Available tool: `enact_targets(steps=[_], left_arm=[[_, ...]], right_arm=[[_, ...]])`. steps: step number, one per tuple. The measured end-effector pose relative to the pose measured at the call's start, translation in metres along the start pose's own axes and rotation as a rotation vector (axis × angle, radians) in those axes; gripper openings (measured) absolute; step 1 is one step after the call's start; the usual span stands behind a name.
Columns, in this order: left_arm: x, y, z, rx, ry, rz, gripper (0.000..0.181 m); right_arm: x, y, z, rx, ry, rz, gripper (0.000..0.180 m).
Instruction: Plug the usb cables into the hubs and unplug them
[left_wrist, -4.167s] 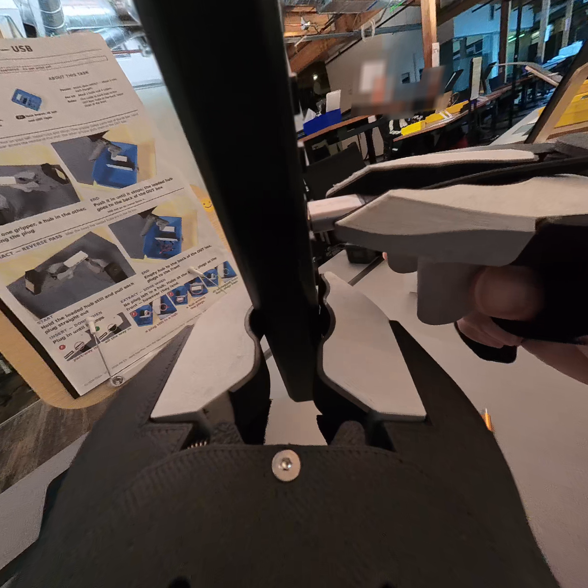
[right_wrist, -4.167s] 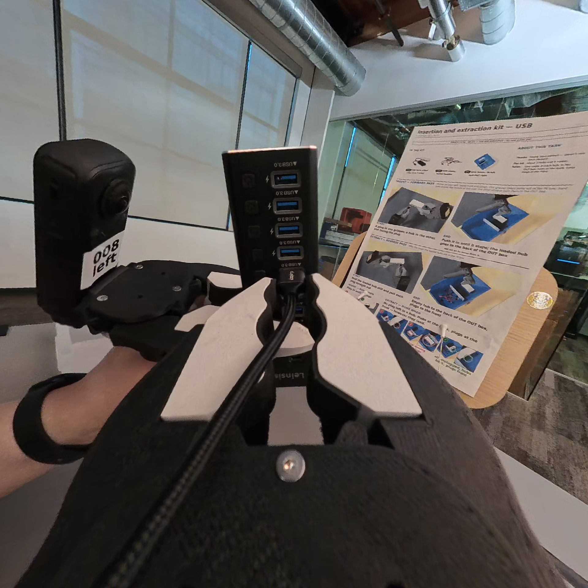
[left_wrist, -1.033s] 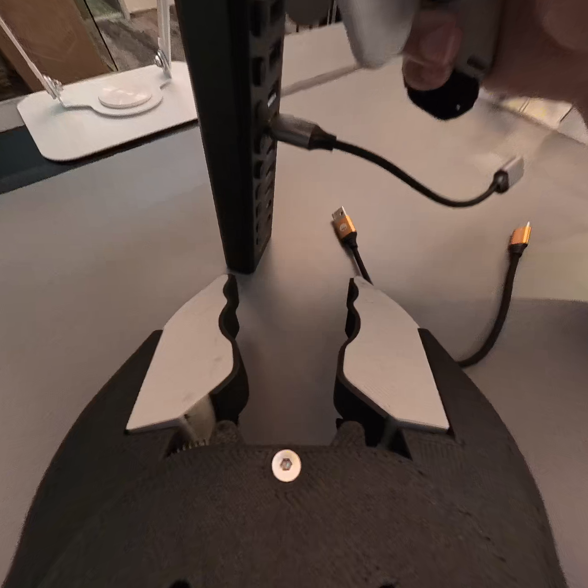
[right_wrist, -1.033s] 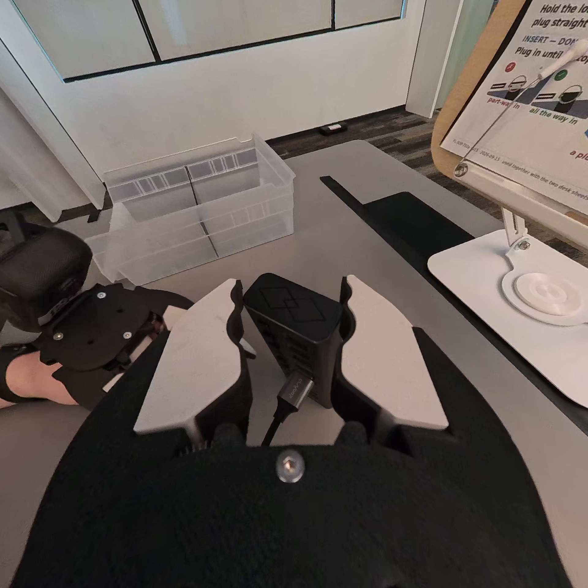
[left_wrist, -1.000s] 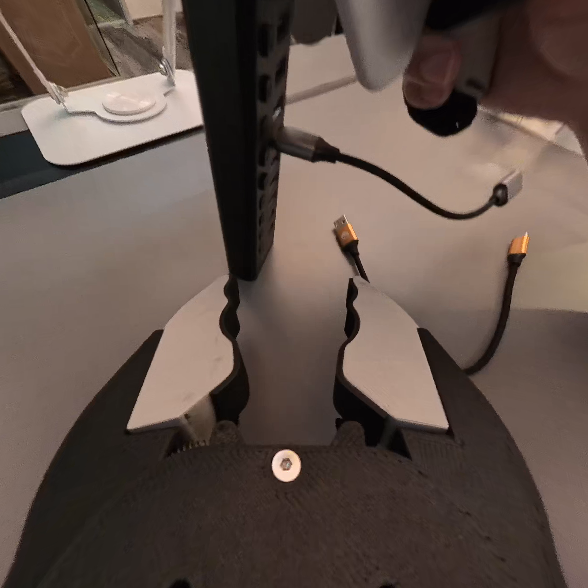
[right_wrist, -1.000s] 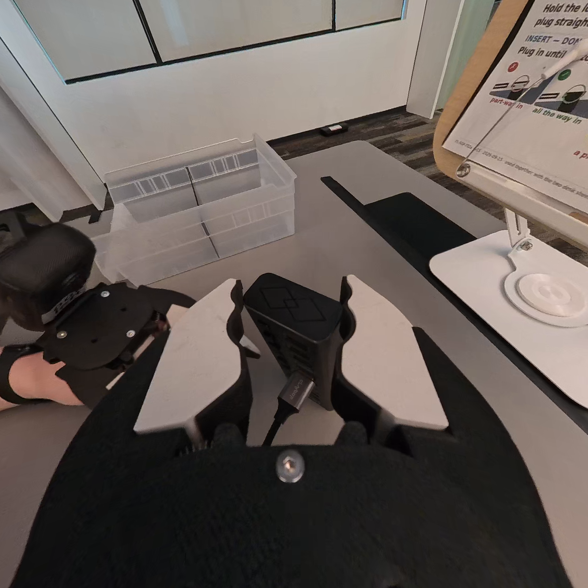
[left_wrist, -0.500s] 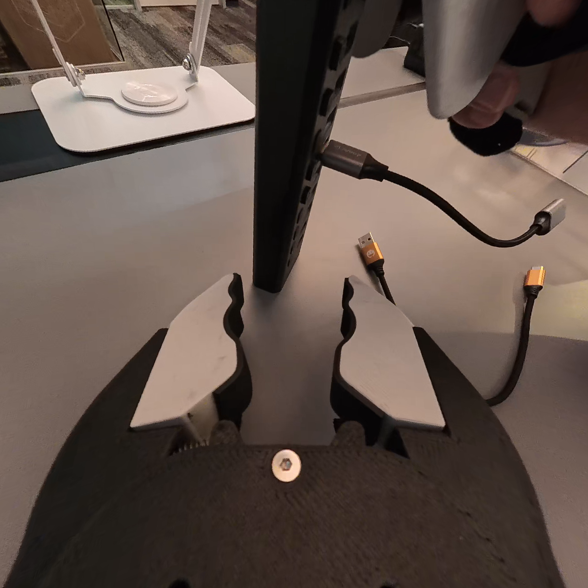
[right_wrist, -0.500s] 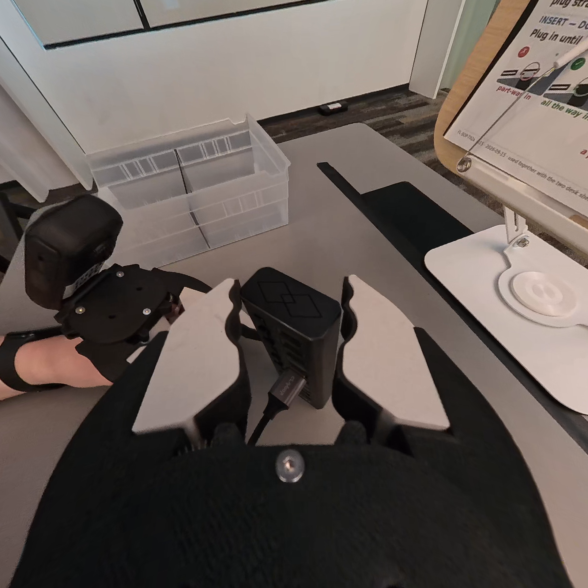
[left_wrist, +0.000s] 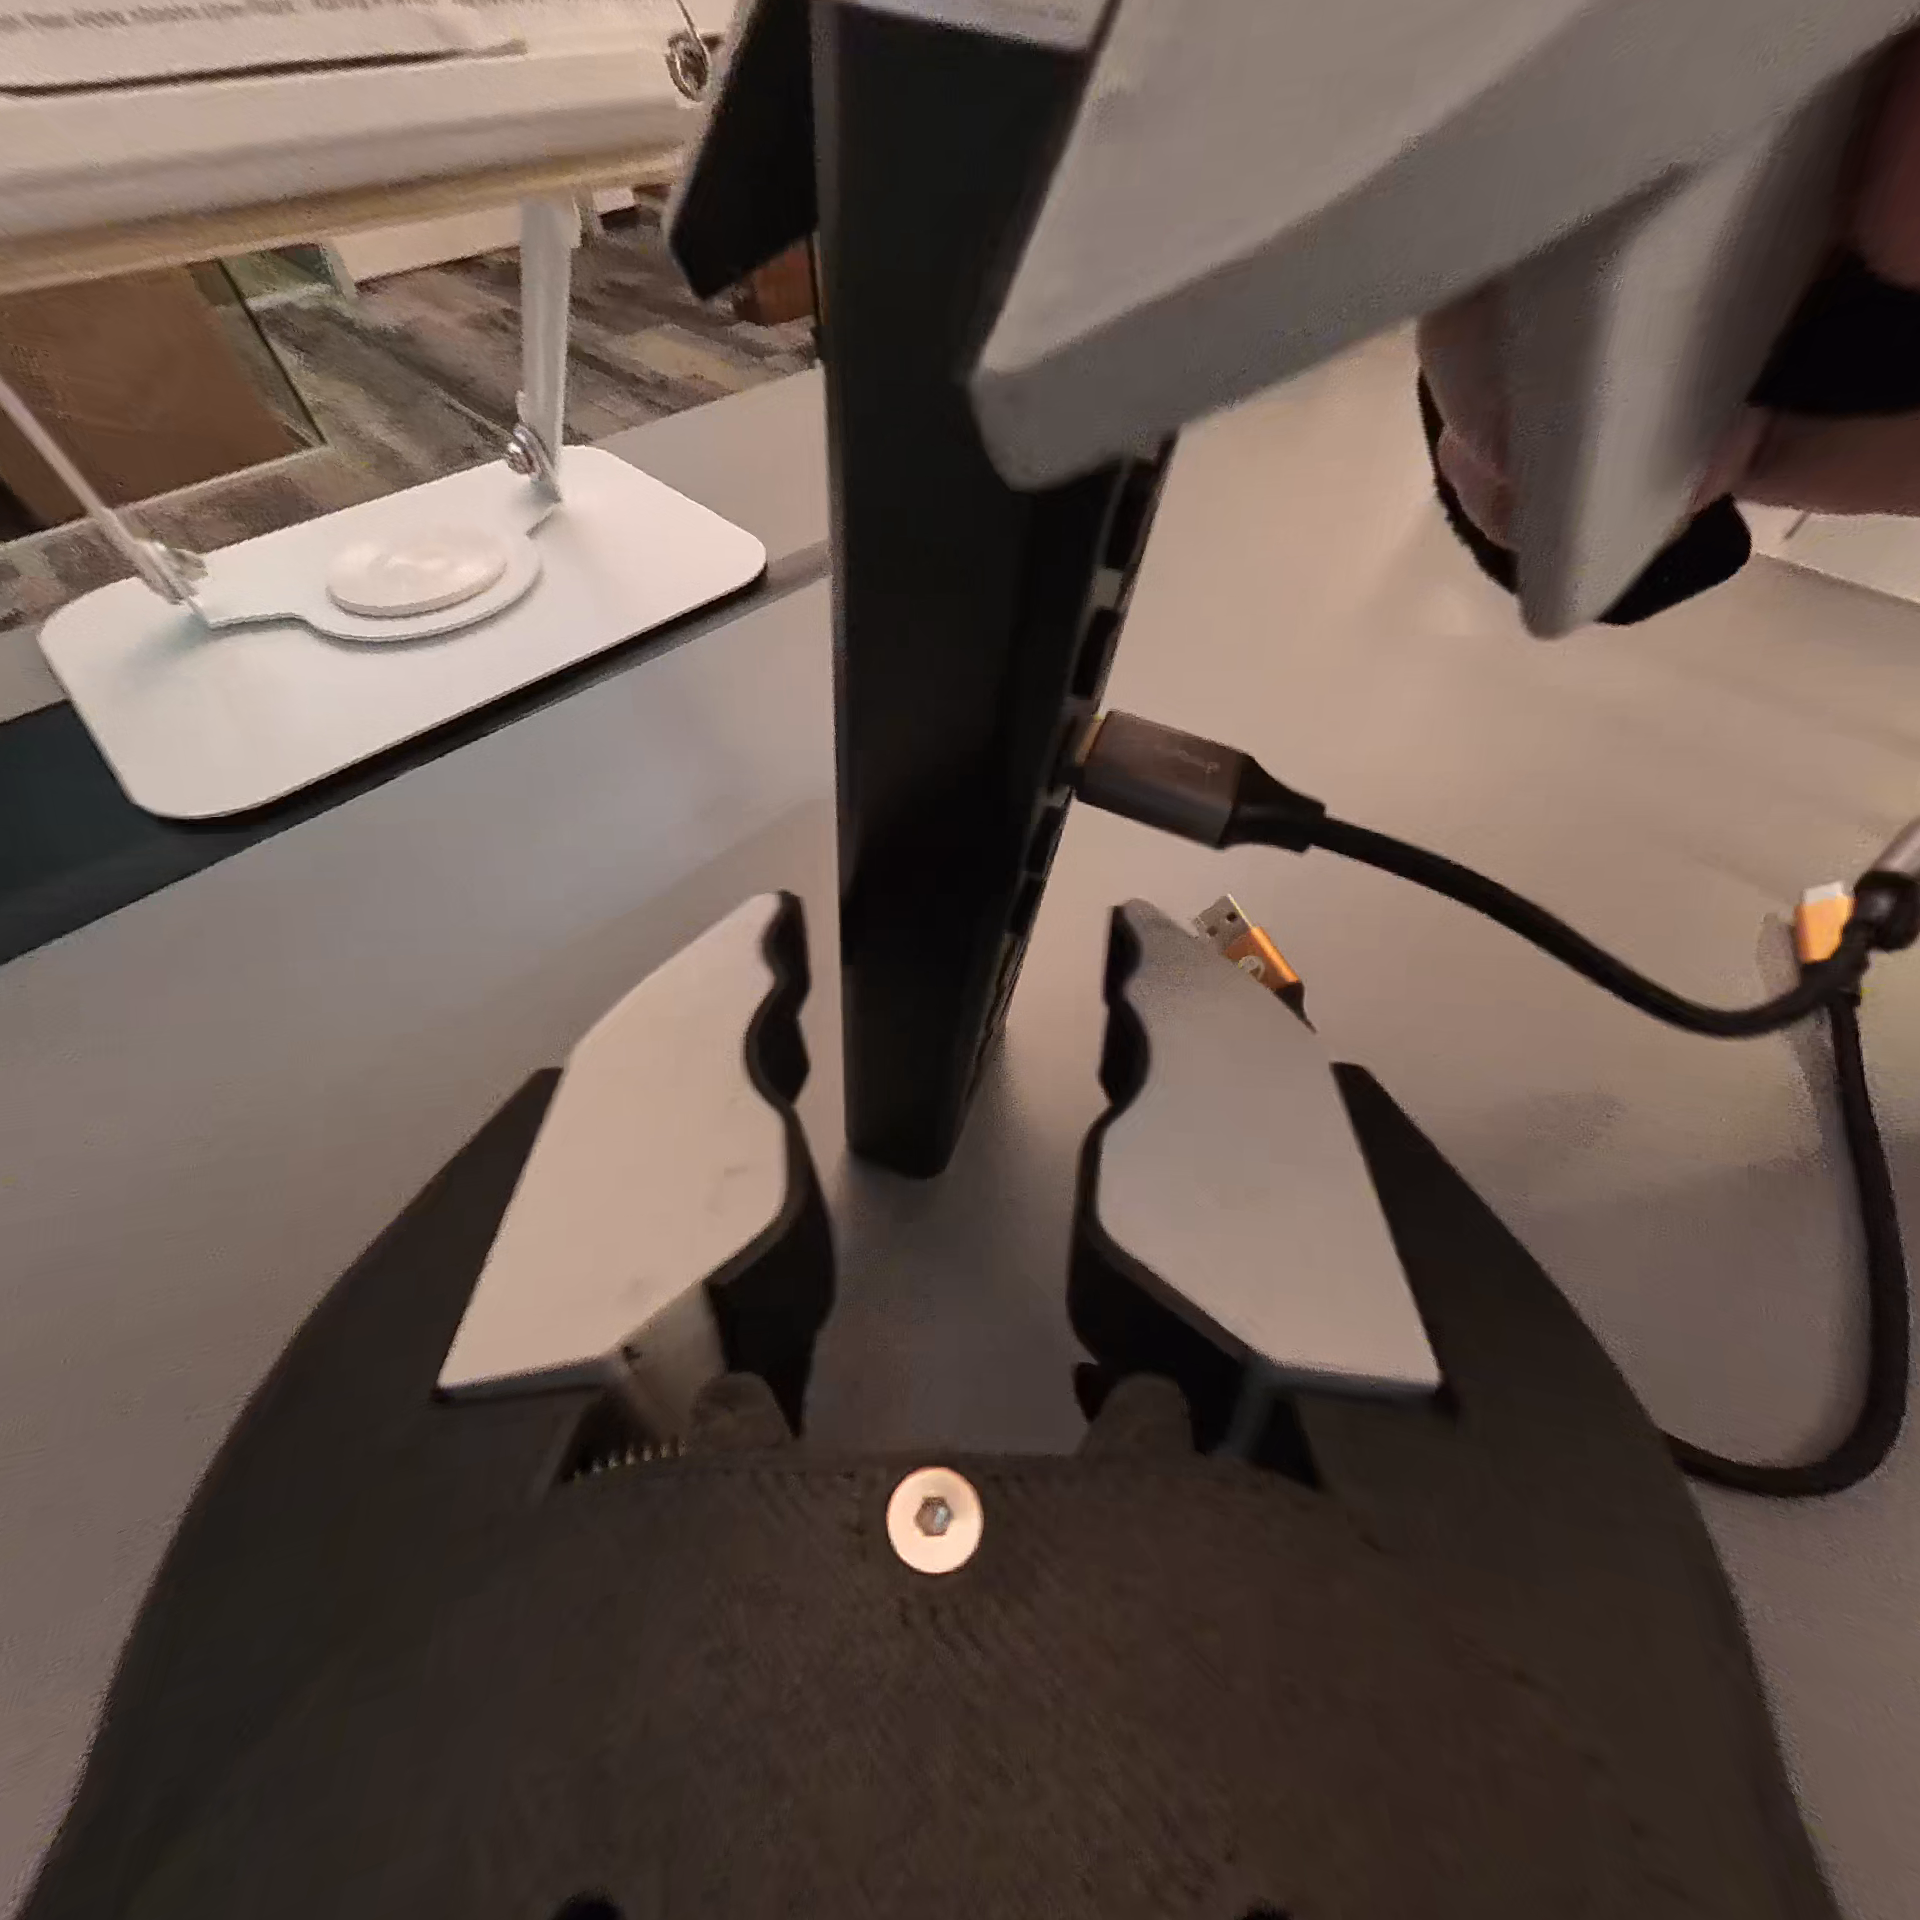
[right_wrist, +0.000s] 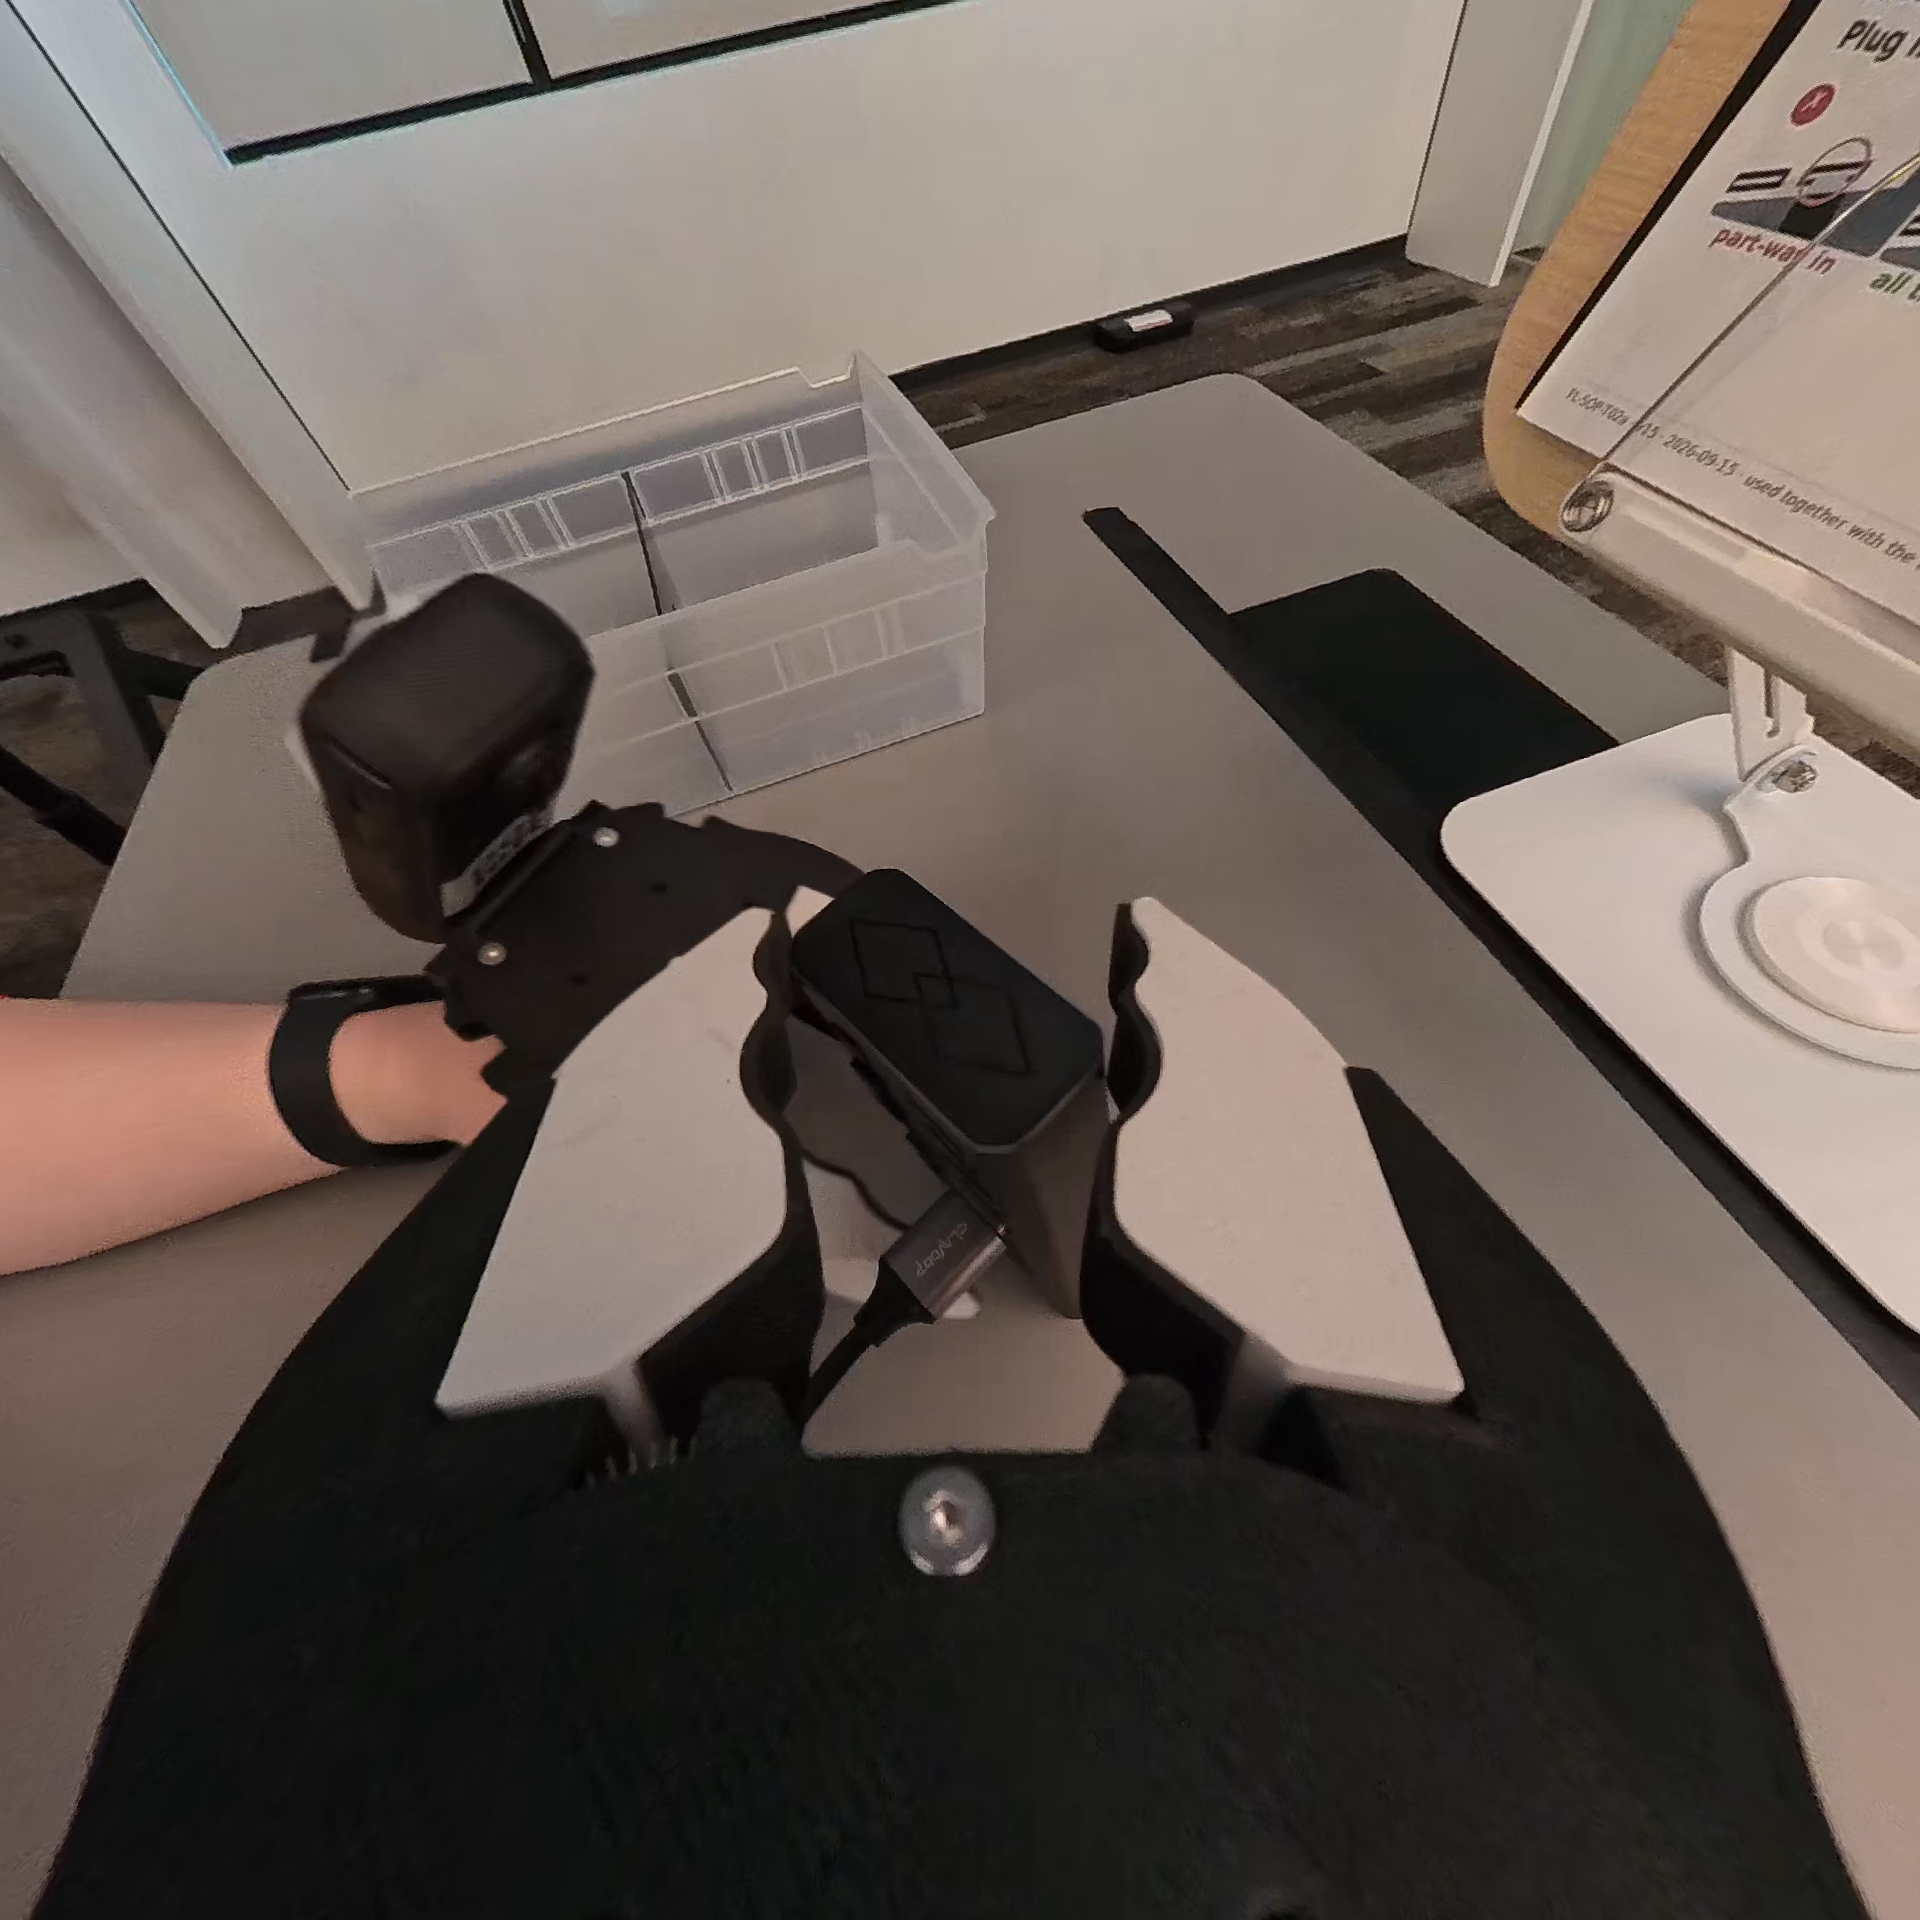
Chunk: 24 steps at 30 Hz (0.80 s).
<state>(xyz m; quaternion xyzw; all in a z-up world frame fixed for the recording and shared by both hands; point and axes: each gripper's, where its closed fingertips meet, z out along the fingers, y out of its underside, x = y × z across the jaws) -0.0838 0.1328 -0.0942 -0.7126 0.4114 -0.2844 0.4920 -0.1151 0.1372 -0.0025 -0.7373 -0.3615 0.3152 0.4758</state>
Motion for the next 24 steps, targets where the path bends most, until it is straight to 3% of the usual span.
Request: enact_targets(steps=[2, 6, 9, 12, 18, 21, 24], left_arm=[[0.001, -0.001, 0.004, -0.004, 0.02, -0.025, 0.034], [-0.006, 0.001, 0.003, -0.008, -0.036, -0.1, 0.032], [-0.016, 0.003, -0.004, 0.001, -0.116, -0.189, 0.032], [-0.022, 0.006, -0.01, -0.008, -0.185, -0.166, 0.031], [-0.026, 0.006, -0.011, 0.008, -0.257, -0.206, 0.031], [-0.025, 0.006, -0.011, 0.006, -0.266, -0.2, 0.031], [-0.025, 0.006, -0.011, 0.008, -0.267, -0.207, 0.031]], right_arm=[[-0.002, 0.002, 0.001, -0.005, -0.014, 0.007, 0.059], [0.009, -0.003, -0.01, 0.024, 0.097, -0.033, 0.063], [0.007, -0.024, -0.049, 0.14, 0.208, -0.048, 0.063], [-0.014, -0.027, -0.102, 0.209, 0.321, -0.004, 0.048], [-0.062, 0.073, -0.119, 0.03, 0.477, 0.067, 0.034], [-0.064, 0.091, -0.103, 0.069, 0.491, 0.119, 0.033], [-0.042, 0.103, -0.085, 0.049, 0.597, 0.034, 0.033]])
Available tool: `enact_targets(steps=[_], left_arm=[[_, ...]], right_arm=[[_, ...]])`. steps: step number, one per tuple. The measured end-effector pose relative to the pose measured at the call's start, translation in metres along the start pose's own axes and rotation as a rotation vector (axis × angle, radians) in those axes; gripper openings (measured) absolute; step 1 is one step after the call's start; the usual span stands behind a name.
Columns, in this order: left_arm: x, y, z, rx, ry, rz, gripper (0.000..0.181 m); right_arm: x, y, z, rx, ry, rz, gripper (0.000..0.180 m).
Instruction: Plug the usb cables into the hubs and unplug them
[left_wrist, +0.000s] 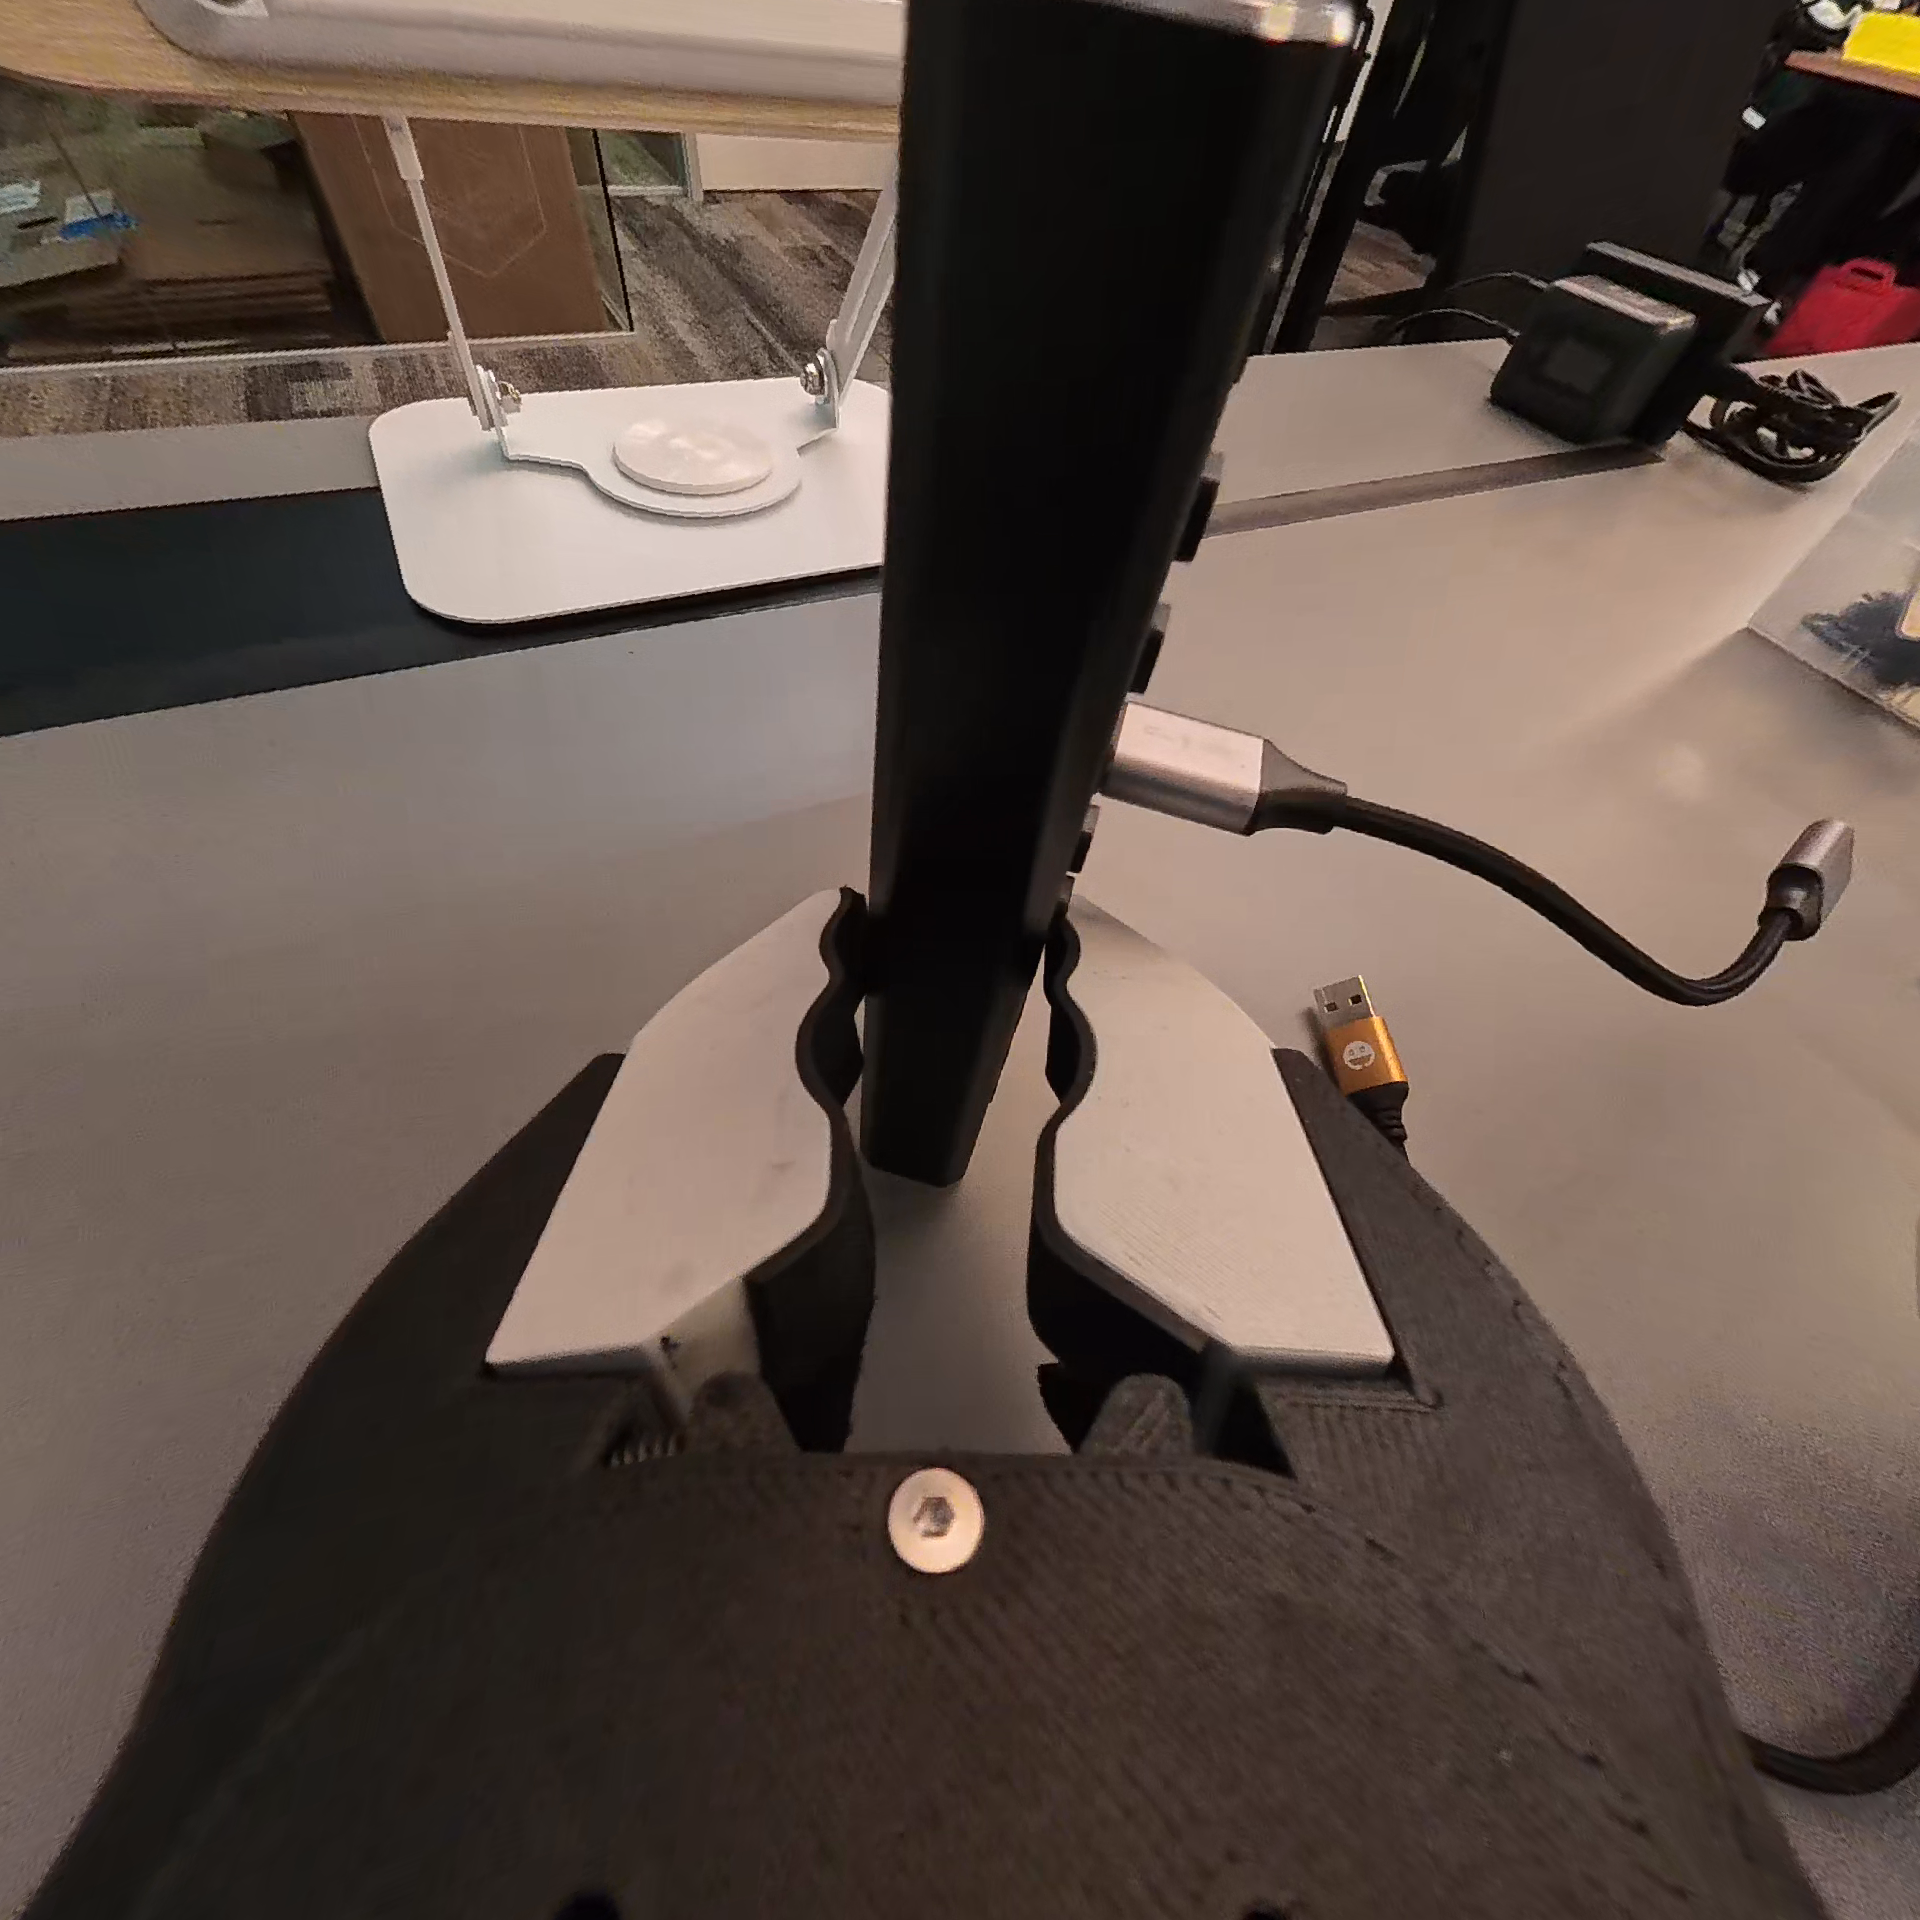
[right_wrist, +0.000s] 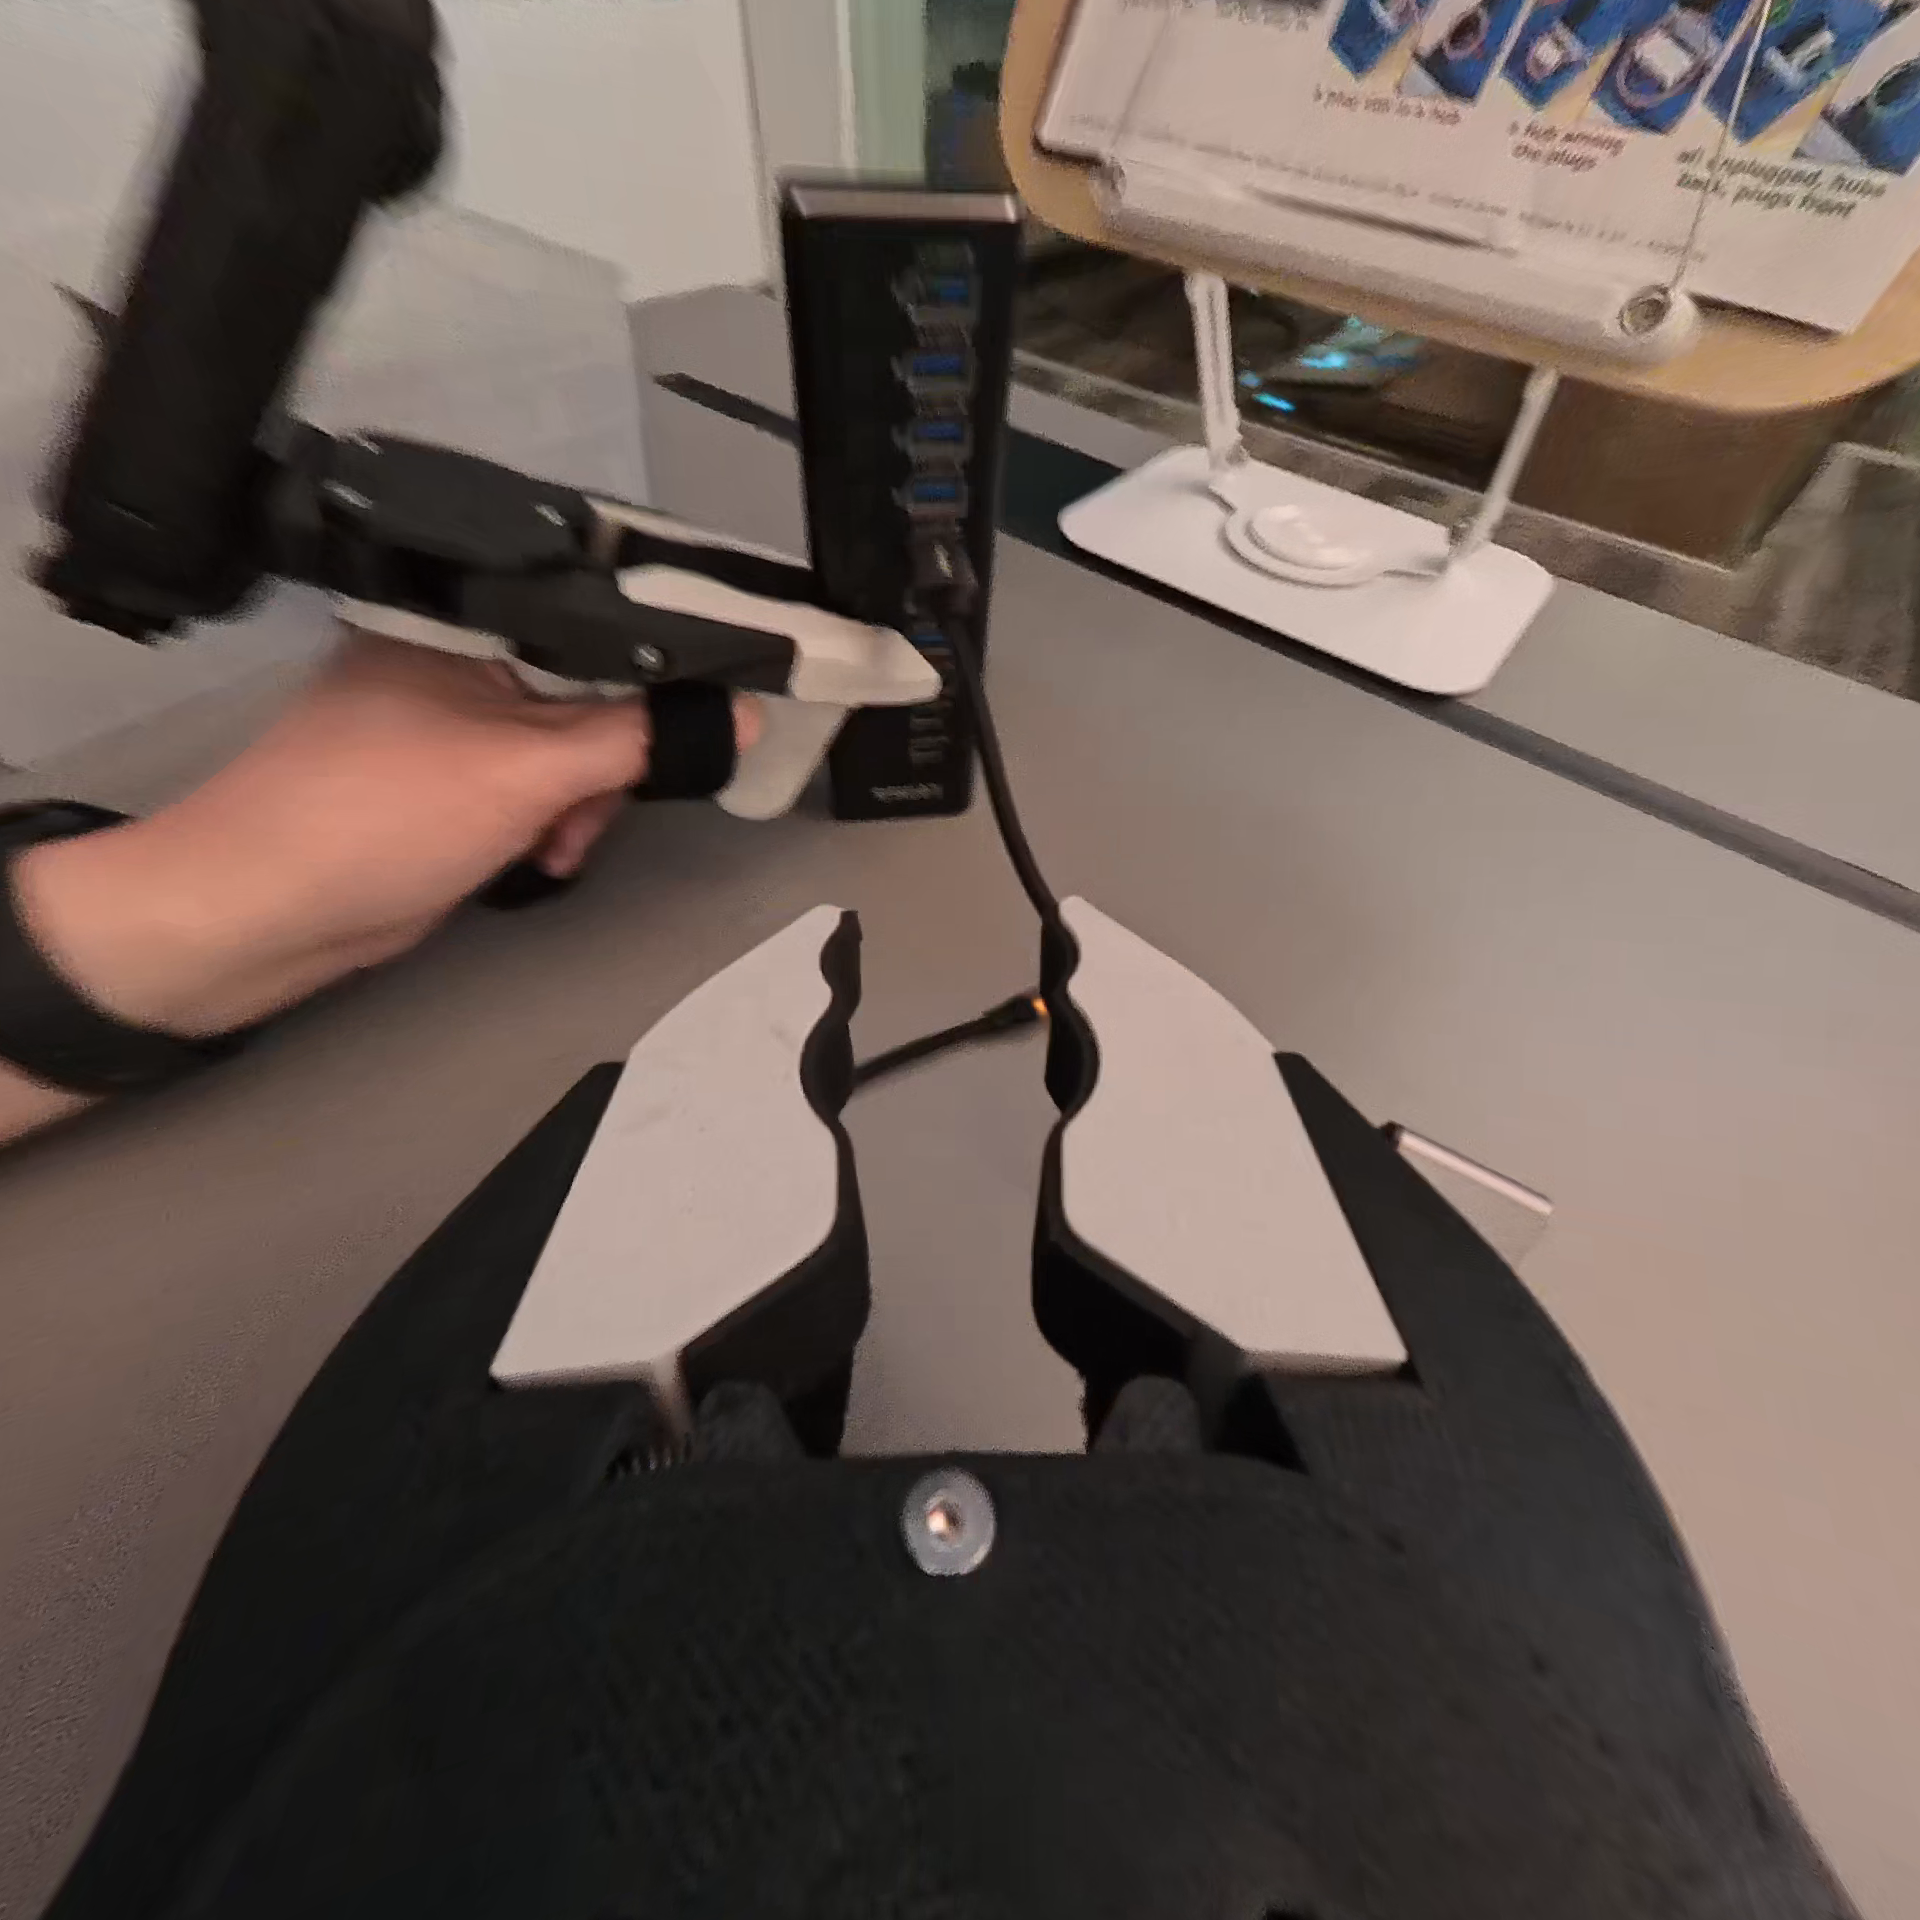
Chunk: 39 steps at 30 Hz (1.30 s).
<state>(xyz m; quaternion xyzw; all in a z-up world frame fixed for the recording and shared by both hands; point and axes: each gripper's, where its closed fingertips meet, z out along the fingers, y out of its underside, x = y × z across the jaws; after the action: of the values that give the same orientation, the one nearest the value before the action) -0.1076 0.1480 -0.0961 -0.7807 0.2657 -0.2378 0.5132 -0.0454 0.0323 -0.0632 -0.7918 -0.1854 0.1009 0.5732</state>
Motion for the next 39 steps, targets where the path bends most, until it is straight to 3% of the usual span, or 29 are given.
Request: enact_targets(steps=[8, 31, 34, 39], left_arm=[[0.001, 0.001, 0.0, -0.009, 0.038, -0.043, 0.032], [0.003, 0.003, 0.0, -0.015, 0.088, -0.089, 0.051], [0.01, 0.001, 0.002, -0.008, 0.124, -0.048, 0.035], [0.02, 0.002, 0.007, -0.038, 0.184, 0.059, 0.033]], right_arm=[[0.011, 0.006, 0.01, -0.02, 0.111, -0.145, 0.034], [0.014, 0.027, 0.004, -0.053, 0.067, -0.093, 0.037], [0.012, 0.028, 0.007, -0.068, 0.079, -0.107, 0.037], [0.02, 0.01, 0.02, -0.042, 0.066, -0.097, 0.04]])
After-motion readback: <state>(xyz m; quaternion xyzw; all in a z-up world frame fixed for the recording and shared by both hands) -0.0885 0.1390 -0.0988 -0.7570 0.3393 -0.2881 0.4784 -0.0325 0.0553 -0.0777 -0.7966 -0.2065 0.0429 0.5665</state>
